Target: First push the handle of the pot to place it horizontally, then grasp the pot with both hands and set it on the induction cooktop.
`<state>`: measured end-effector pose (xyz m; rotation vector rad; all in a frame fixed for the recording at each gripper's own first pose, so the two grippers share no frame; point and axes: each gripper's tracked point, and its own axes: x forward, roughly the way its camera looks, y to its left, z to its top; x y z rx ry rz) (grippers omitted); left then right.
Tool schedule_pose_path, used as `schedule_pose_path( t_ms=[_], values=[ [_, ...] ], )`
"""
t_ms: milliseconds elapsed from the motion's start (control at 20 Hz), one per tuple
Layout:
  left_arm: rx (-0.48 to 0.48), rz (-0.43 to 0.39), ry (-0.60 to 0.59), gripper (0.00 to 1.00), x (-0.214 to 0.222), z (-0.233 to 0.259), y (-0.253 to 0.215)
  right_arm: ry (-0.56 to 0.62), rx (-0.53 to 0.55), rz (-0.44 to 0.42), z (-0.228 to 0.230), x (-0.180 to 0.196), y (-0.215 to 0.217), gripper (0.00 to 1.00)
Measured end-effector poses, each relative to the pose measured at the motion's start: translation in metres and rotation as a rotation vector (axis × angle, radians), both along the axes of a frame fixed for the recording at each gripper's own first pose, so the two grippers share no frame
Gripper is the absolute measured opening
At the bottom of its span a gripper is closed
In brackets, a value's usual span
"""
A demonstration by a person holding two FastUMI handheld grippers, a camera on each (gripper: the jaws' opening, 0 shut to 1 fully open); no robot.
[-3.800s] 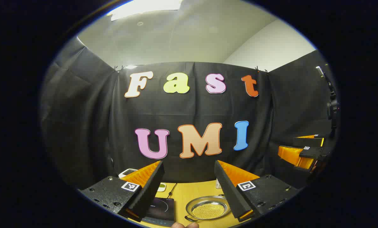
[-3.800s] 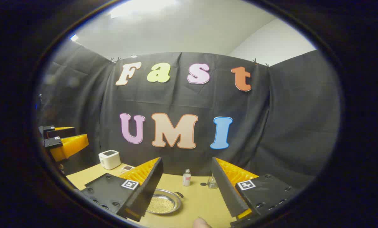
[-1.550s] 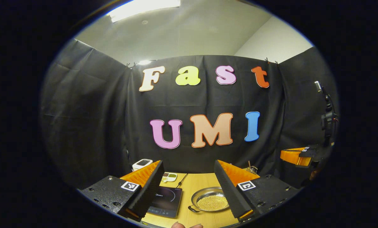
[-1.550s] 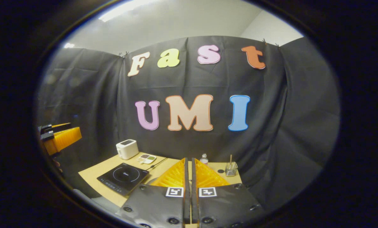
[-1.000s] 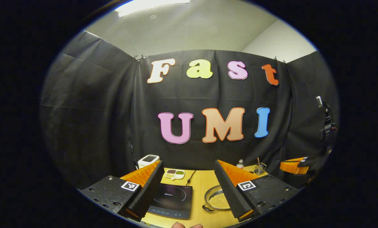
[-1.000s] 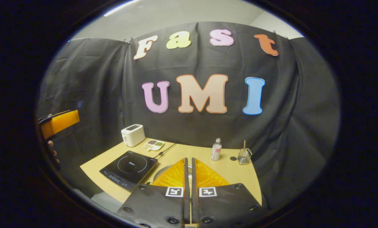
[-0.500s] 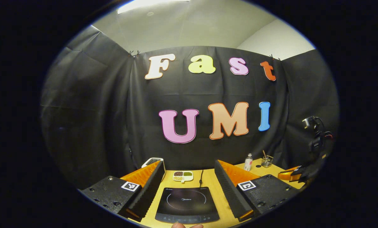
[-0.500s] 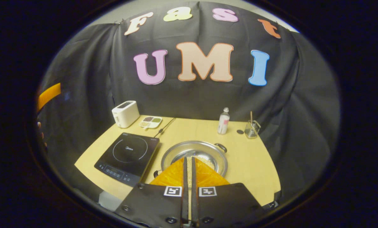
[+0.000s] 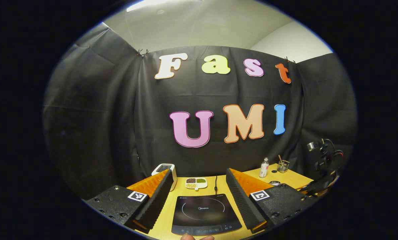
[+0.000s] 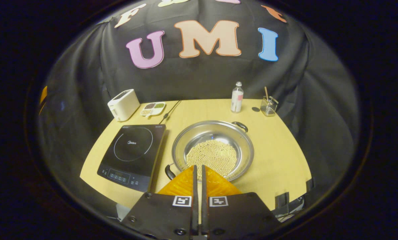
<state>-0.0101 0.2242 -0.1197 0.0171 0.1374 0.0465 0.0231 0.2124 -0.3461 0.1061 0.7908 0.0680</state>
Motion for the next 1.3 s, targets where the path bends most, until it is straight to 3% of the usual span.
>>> schedule_pose_path(
  t_ms=[650,700,950,1300],
  values=[
    [-0.063,0.117,0.067,0.95,-0.006,-0.032,0.02,0.229,0.073,0.027,-0.095,-0.006,0.034,0.0],
    [-0.059,0.122,0.069,0.95,-0.007,-0.034,0.022,0.24,0.067,0.032,-0.101,-0.007,0.035,0.03],
    [-0.066,0.139,0.075,0.96,-0.007,-0.039,0.022,0.299,0.03,0.073,-0.129,-0.008,0.041,0.0],
    [-0.066,0.165,0.081,0.96,-0.011,-0.042,0.026,0.313,0.002,0.125,-0.138,-0.007,0.052,0.03]
  ],
)
